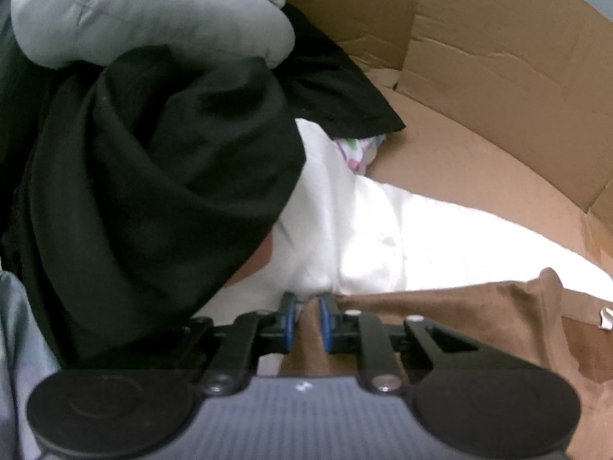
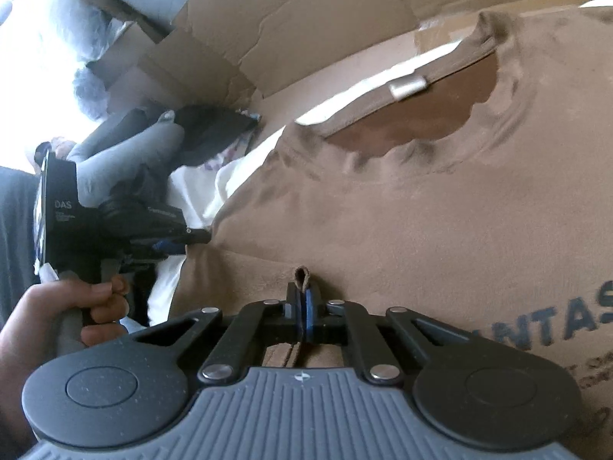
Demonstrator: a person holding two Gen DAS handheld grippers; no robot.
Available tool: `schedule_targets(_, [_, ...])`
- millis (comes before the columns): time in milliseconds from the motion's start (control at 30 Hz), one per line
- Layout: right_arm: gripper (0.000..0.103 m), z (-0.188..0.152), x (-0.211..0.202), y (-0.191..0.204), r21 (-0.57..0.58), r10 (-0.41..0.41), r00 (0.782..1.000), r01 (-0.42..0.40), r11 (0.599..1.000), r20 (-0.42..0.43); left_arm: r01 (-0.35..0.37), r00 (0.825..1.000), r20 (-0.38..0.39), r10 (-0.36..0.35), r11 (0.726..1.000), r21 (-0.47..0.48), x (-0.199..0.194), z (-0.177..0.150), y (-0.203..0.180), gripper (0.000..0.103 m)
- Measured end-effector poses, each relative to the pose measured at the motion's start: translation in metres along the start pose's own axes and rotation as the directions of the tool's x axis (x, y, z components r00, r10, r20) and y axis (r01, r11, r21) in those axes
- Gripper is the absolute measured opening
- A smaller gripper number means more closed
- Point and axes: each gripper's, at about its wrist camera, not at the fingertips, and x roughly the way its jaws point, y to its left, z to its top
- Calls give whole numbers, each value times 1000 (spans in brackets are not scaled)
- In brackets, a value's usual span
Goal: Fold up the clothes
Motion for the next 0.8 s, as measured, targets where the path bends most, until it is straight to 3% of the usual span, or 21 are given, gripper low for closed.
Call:
schedule_targets(133, [0, -7, 0, -6, 15, -17, 1000, 17, 1000, 7, 0, 1000, -9, 1, 1000, 27, -5, 0, -1, 17])
schedule_targets(200, [1, -6, 0, -6, 50, -19, 1000, 19, 999, 10, 10, 1000, -7, -10, 999, 40, -15, 0, 1, 25])
schedule_targets(300, [9, -6, -8, -11, 118, 22, 1000, -22, 993, 1, 25, 999, 42, -27, 998, 49, -42, -3, 9, 45])
schedule_targets(367, [26, -10, -17, -10, 125, 27, 1000, -29, 992, 11, 42, 997, 61, -45, 998, 48, -61, -9, 17, 45])
schedule_targets(433, [28, -14, -26, -8, 127, 25, 999, -27, 991, 23, 56, 997, 59, -59, 998, 41, -77, -17, 25, 45])
schedule_targets(533, [28, -21, -37, -4, 152, 25, 1000, -27, 988, 15, 82, 995, 60, -85, 996, 39, -100, -36, 33, 42])
schedule_targets(600, [28, -26, -44, 0, 165, 29, 1000, -29, 986, 4, 101, 993, 51, -102, 994, 31, -111, -51, 39, 32])
schedule_targets(733, [33, -43, -55, 7, 188, 35, 999, -29, 982, -28, 134, 991, 26, -134, 991, 6, -128, -83, 49, 24])
schedule_targets(800, [34, -52, -58, 9, 212, 41, 998, -31, 977, -47, 144, 989, 10, -144, 989, -11, -129, -98, 48, 12])
